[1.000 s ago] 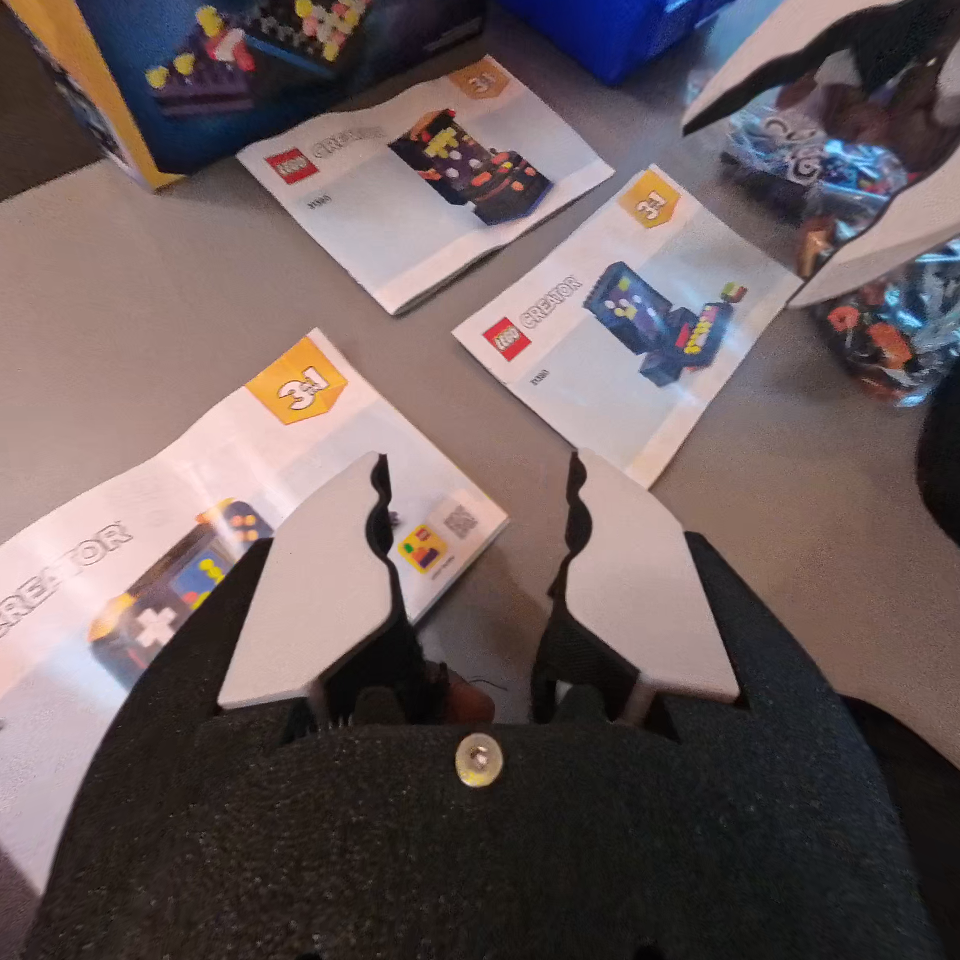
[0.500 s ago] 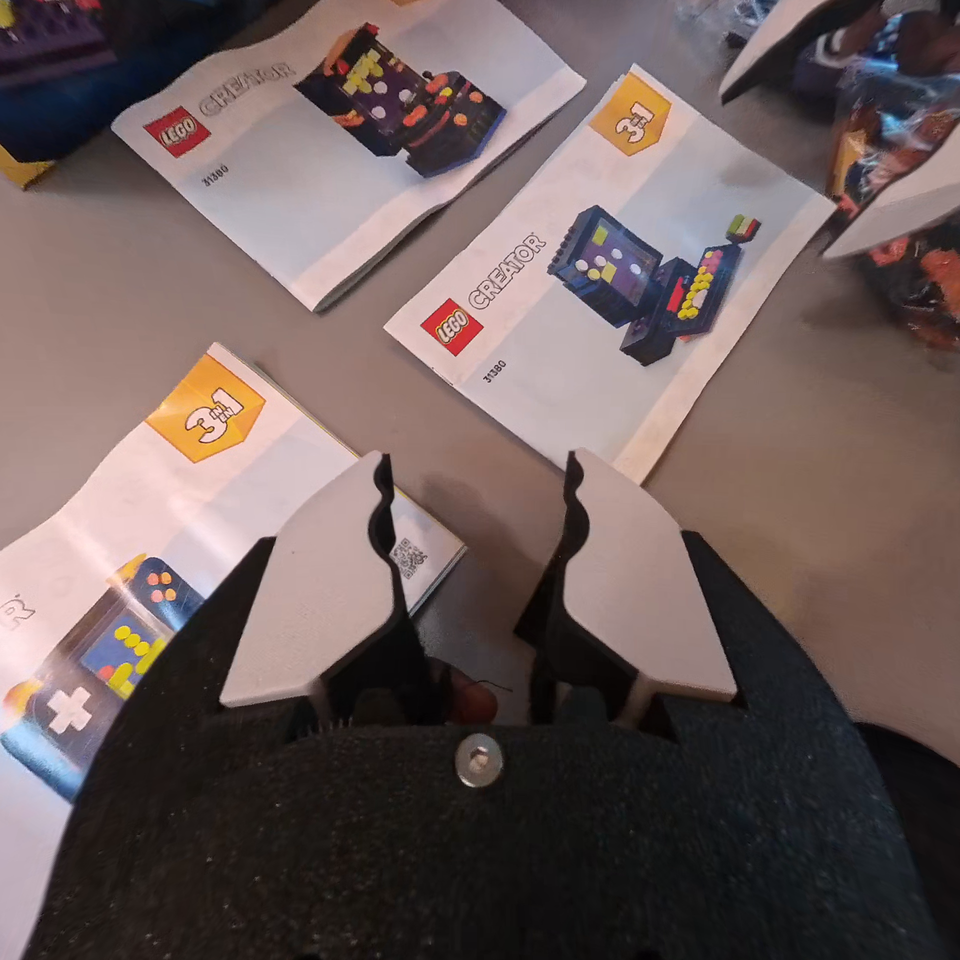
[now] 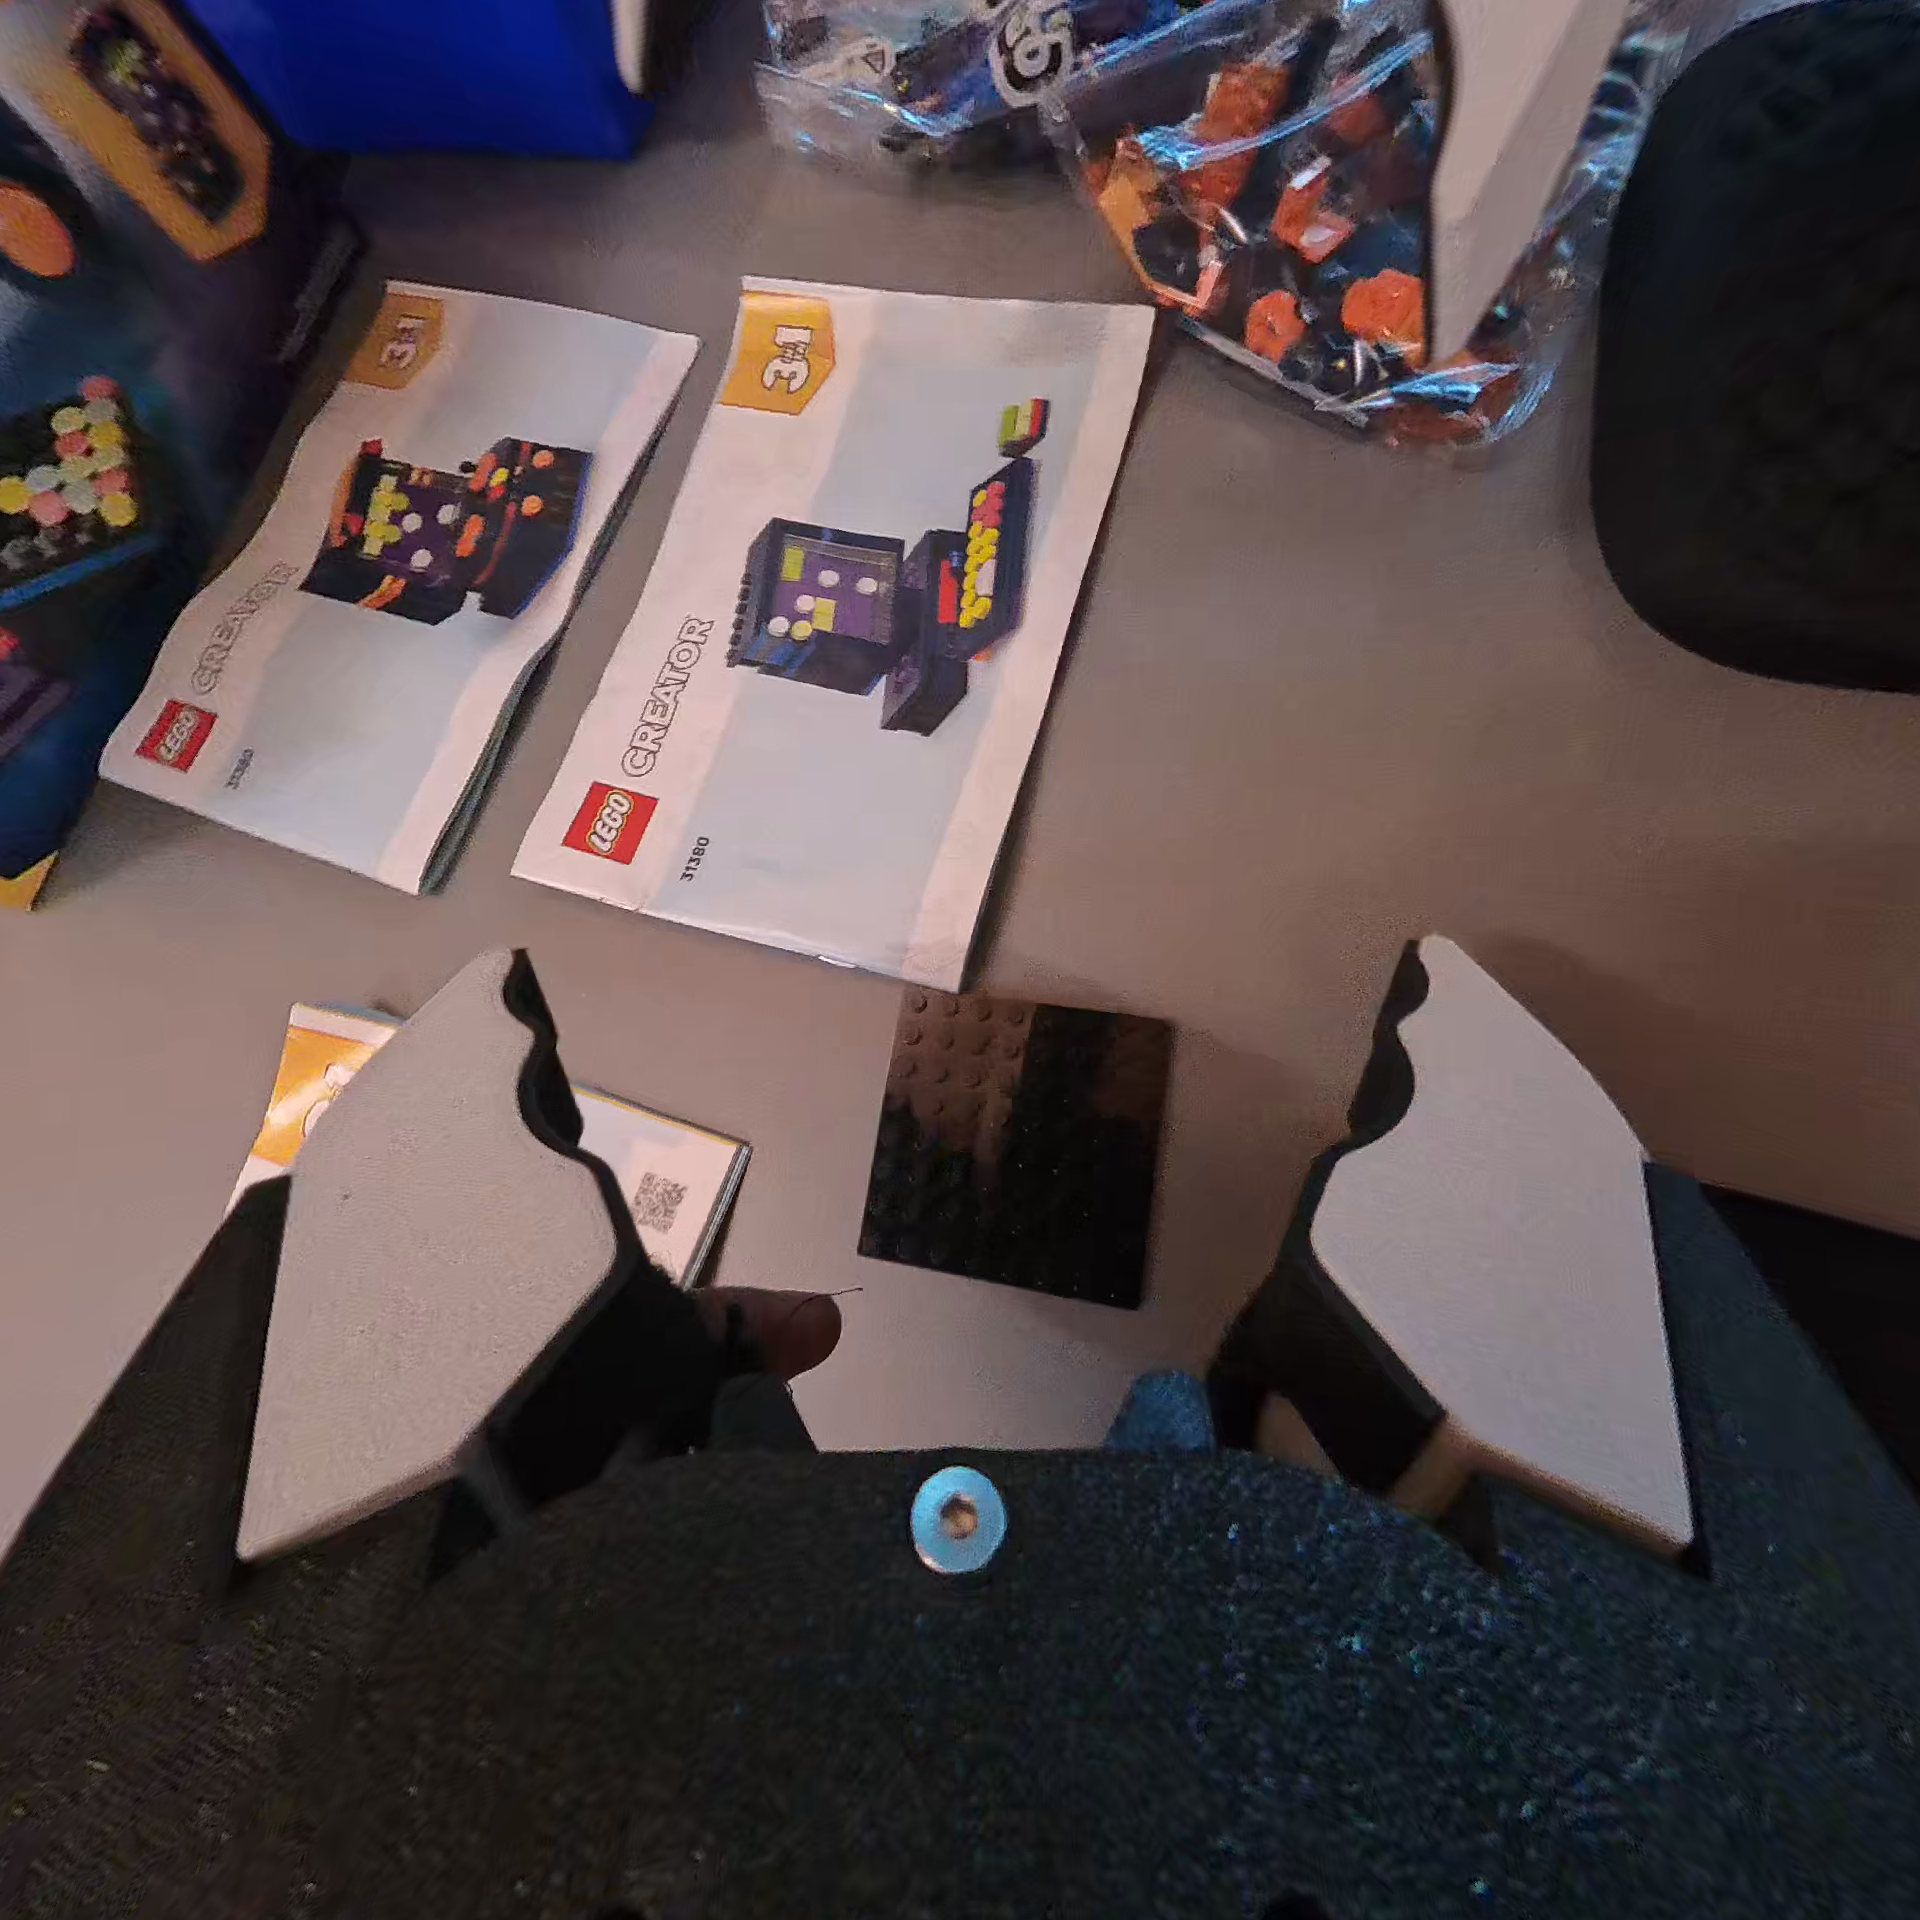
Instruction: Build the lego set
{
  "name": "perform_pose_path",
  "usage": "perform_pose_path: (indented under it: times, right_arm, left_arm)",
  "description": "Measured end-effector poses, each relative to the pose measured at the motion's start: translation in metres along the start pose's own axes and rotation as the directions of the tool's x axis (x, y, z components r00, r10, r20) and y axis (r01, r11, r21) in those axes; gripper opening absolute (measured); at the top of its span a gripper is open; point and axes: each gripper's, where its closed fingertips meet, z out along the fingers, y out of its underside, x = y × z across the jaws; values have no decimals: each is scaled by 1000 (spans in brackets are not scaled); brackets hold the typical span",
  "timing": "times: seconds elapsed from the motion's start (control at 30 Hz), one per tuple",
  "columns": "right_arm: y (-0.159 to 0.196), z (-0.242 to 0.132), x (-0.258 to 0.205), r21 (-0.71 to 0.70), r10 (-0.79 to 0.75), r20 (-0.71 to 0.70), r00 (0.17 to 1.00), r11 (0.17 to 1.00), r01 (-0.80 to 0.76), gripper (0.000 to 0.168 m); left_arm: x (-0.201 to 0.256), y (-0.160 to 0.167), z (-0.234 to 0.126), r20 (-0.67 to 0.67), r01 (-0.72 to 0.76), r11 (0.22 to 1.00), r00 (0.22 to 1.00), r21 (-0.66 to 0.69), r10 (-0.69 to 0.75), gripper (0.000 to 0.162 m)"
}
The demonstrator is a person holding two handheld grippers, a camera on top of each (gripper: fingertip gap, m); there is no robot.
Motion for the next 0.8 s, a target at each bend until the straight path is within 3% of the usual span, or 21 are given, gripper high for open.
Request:
perform_pose_path:
  times: [0.1,0.13,0.17,0.2,0.23,0.27,0.37,0.63,0.8]
  right_arm:
    - [-6,8,9,30,18,-16,1000,999,-18,136]
    - [-6,12,13,41,35,-29,999,999,-33,125]
    - [-4,15,19,49,49,-45,998,998,-47,108]
    - [0,18,25,57,62,-62,996,997,-59,82]
    - [4,21,29,58,75,-74,994,996,-71,47]
    - [10,24,33,43,82,-78,994,996,-79,0]
    - [30,32,37,-28,114,-82,990,993,-116,0]
    - [35,24,45,-27,164,-123,979,985,-168,0]
    - [27,25,32,-15,150,-53,987,988,-151,0]
  left_arm:
    - [2,-8,6,-3,26,999,1000,31,-26,140]
    - [3,-9,9,-3,31,999,1000,41,-31,134]
    - [3,-9,10,6,33,998,999,51,-33,118]
    - [3,-9,12,17,32,998,999,61,-33,82]
    - [4,-10,11,17,1,997,1000,72,-2,2]
    - [3,-11,10,45,-1,996,999,85,-3,0]
    - [-5,-14,4,162,-40,994,987,101,23,0]
    - [4,-8,7,59,43,988,997,151,-52,0]
    - [6,-2,12,42,42,990,998,131,-48,0]
